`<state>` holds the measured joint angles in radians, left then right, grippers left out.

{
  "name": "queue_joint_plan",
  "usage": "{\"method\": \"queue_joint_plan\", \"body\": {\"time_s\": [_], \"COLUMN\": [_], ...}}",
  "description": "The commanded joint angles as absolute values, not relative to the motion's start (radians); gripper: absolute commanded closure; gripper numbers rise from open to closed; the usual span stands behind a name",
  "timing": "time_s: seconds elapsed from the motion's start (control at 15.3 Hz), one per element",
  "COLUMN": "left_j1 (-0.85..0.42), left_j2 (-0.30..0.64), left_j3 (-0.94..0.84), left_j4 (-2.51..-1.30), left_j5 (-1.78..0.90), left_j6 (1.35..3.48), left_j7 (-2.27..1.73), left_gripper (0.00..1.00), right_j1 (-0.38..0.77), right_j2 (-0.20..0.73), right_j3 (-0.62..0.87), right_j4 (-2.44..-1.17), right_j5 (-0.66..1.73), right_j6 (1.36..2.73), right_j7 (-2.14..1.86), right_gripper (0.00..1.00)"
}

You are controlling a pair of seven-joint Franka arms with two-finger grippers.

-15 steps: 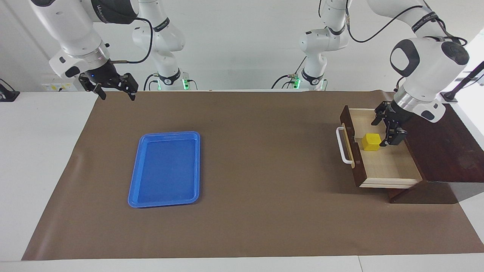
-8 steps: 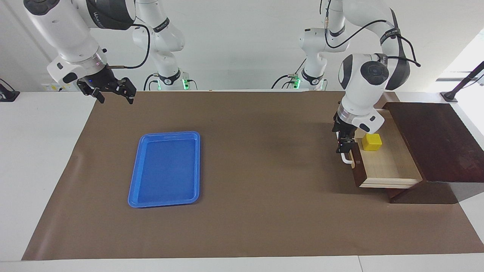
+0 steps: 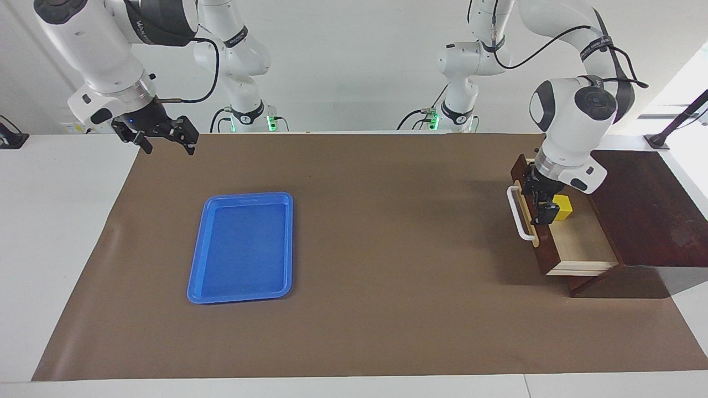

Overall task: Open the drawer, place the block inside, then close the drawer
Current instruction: 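Release the block and push the drawer shut with the left gripper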

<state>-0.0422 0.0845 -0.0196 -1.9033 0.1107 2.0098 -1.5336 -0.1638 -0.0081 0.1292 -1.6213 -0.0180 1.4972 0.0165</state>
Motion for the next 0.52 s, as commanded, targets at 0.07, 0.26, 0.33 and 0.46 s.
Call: {"method": "queue_joint_plan", "body": {"time_s": [0.07, 0.26, 0.33, 0.46], "left_j1": [0.07, 0.141, 0.149, 0.132], "left_j2": [0.074, 0.074, 0.075, 0.078], "left_j3": [-0.021, -0.023, -0.023, -0.026], "left_j4": [-1.913, -1.914, -1.911, -1.902], "left_j5": [0.153, 0.153, 0.153, 0.153], "left_j6": [2.002, 2.016, 2.026, 2.016], "left_j7": [-1.404, -1.238, -1.205, -1.161], "left_gripper": [0.0, 0.0, 0.0, 0.0], "right_j1": [-0.169, -0.155, -0.132, -0.107], "right_j2": [0.006, 0.014, 0.015, 0.015], "right_j3": [0.123, 0.12, 0.098, 0.072], "right_j4": [-1.601, -1.58, -1.58, -1.58], "right_j5": [-0.014, -0.014, -0.012, -0.012], "right_j6": [1.464, 1.44, 1.437, 1.439], "right_j7": [-0.008, -0.008, -0.008, -0.009], "right_gripper": [0.0, 0.0, 0.0, 0.0]}}
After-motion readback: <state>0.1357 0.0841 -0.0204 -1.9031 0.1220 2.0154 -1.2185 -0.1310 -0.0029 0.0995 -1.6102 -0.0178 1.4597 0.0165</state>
